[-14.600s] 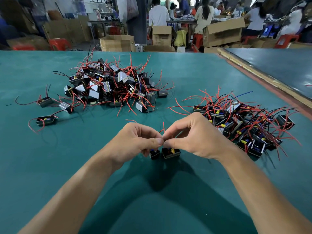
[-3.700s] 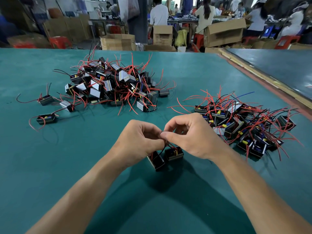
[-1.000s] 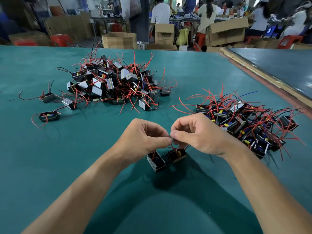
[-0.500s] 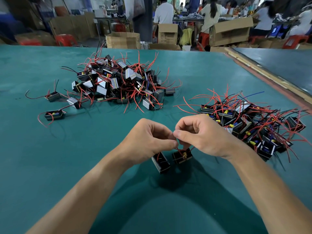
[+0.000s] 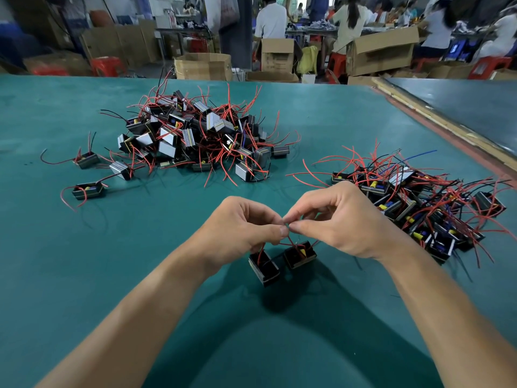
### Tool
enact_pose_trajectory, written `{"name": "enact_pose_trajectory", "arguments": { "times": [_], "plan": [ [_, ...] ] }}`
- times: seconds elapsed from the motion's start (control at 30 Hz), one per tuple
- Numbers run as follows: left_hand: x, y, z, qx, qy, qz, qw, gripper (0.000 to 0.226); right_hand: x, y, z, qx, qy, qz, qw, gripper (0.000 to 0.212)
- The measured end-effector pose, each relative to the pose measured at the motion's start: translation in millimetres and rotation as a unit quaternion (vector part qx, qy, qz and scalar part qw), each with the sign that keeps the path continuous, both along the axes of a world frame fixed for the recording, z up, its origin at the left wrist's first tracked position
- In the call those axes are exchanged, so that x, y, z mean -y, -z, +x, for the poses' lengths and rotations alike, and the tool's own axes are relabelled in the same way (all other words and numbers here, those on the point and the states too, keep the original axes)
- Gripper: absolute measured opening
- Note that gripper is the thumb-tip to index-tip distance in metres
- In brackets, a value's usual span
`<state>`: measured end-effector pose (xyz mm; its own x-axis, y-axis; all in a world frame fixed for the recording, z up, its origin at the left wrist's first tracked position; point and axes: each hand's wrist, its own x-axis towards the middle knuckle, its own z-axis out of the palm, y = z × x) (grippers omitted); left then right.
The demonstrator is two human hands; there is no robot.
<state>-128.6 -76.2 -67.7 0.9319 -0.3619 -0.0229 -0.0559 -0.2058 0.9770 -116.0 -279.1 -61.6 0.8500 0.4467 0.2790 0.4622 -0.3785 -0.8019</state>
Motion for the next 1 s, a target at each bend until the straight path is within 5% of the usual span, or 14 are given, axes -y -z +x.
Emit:
{"name": "enact_pose_trajectory", "arguments": {
  "times": [0.37, 0.67, 0.77, 1.0],
  "plan": [
    [2.9, 1.1, -1.8, 0.021, -0.03, 0.031, 0.999, 0.008, -4.6, -1.6, -3.1, -0.029, -0.01, -0.079, 0.996, 0.017],
    [11.3, 6.6, -9.8, 0.24, -0.032, 0.16, 0.957, 0.019, -1.0, -7.6, -7.0, -0.22, -0.011, -0.139, 0.966, 0.024],
    [11.2, 6.3, -9.5, 0.212, -0.027, 0.151, 0.965, 0.017, 0.3, -8.6, -7.5, -0.232, -0.01, -0.112, 0.966, 0.023],
    [1.3, -0.2, -1.0, 0.064, -0.01, 0.034, 0.997, 0.014, 2.0, -7.9, -4.0, -0.051, -0.025, -0.059, 0.997, 0.02]
  ]
}}
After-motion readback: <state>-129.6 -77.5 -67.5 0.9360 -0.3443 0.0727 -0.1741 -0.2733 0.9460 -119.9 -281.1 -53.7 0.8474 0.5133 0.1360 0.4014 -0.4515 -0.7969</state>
